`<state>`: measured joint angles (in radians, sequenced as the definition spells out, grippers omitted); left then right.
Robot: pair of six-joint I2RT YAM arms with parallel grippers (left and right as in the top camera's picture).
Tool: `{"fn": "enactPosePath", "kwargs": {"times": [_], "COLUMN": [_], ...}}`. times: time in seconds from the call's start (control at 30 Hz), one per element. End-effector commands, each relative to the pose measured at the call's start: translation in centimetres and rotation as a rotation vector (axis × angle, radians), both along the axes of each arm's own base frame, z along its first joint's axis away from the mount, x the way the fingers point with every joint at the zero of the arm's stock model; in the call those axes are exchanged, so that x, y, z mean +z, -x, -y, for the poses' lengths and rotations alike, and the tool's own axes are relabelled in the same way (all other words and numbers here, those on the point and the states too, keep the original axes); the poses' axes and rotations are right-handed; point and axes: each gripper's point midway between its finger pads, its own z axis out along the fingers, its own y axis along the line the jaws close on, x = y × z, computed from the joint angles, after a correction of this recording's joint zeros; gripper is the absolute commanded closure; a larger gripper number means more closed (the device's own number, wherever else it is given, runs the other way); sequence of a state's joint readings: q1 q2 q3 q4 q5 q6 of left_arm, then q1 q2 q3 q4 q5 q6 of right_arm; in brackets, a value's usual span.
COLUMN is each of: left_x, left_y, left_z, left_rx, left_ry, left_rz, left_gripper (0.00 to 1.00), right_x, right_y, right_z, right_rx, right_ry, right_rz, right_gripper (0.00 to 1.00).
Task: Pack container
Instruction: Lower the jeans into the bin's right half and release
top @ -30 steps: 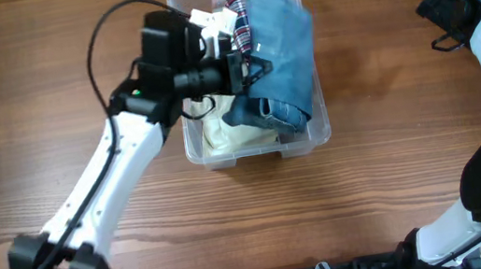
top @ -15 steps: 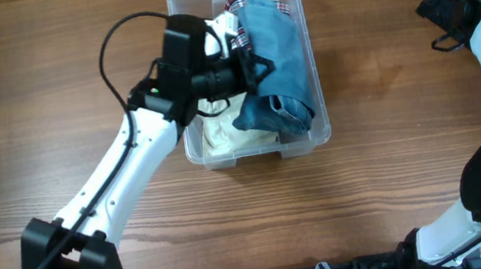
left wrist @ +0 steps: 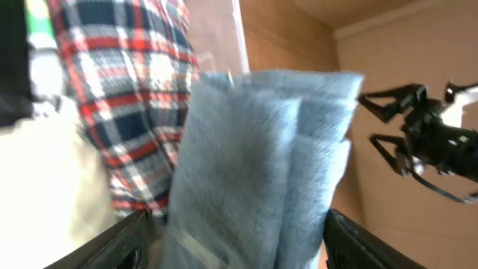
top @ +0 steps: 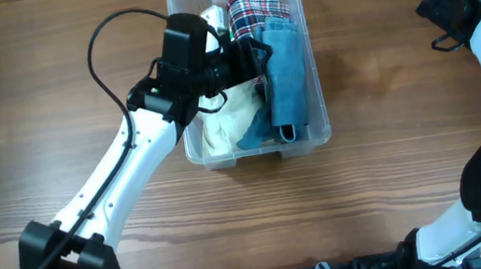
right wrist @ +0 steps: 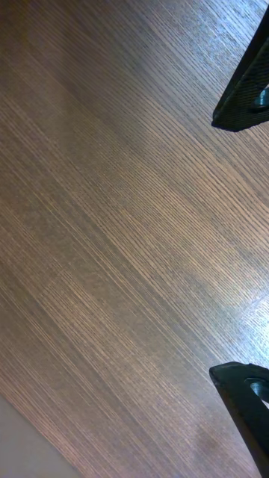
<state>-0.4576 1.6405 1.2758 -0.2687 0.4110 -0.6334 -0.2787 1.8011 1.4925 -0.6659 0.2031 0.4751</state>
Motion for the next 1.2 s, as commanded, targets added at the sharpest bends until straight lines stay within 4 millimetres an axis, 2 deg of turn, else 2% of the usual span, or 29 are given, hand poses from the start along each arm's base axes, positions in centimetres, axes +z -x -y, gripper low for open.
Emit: {"fn": "enactPosePath", "kwargs": {"times": [0.0, 0.1, 0.2, 0.3, 0.33, 0.4, 0.43, 0.57, 0.67, 0.87, 1.03, 1.17], "left_x": [8.6, 12.4, 12.6, 10.8, 9.6, 6.9, 5.8, 1.1, -1.4, -6.5, -11.0, -14.8], "left_y": [-0.9, 1.7, 4.0, 5.6, 6.2, 6.2, 5.8, 3.5, 2.7, -0.7, -2.0, -2.3], "left_z": [-1.6, -0.2, 2.5, 5.6, 7.1, 8.8, 8.9, 8.3, 8.0, 3.9, 1.0, -0.1], "left_rx": [0.019, -0.056, -0.14, -0.228, -0.273, -0.298, -0.284, -0.246, -0.241, -0.08, -0.05, -0.048], "left_ry": [-0.006, 0.06, 0.08, 0.06, 0.041, -0.007, -0.031, -0.188, -0.273, -0.479, -0.549, -0.591], "left_rz": [0.266, 0.326, 0.326, 0.312, 0.31, 0.285, 0.272, 0.265, 0.268, 0.203, 0.091, 0.017], "left_gripper": [0.35, 0.66, 0.96, 0.96, 0.96, 0.96, 0.96, 0.96, 0.96, 0.96, 0.96, 0.96], "right_x": [-0.5, -0.5, -0.5, -0.5, -0.5, -0.5, -0.5, -0.5, -0.5, -0.5, -0.5, -0.5], "right_y": [-0.1, -0.1, -0.1, -0.1, -0.1, -0.1, -0.1, -0.1, -0.1, -0.1, -0.1, -0.1], "right_z": [-0.1, -0.1, -0.1, -0.1, -0.1, -0.1, -0.1, -0.1, -0.1, -0.1, -0.1, -0.1], "right_rx": [-0.011, -0.011, -0.011, -0.011, -0.011, -0.011, -0.011, -0.011, -0.011, -0.012, -0.011, -0.011], "right_ry": [-0.005, -0.005, -0.005, -0.005, -0.004, -0.005, -0.005, -0.005, -0.005, -0.005, -0.005, -0.005], "right_rz": [-0.006, -0.006, -0.006, -0.006, -0.006, -0.006, -0.006, -0.006, -0.006, -0.005, -0.006, -0.005], "right_gripper": [0.0, 0.0, 0.0, 0.0, 0.0, 0.0, 0.0, 0.0, 0.0, 0.0, 0.0, 0.0]}}
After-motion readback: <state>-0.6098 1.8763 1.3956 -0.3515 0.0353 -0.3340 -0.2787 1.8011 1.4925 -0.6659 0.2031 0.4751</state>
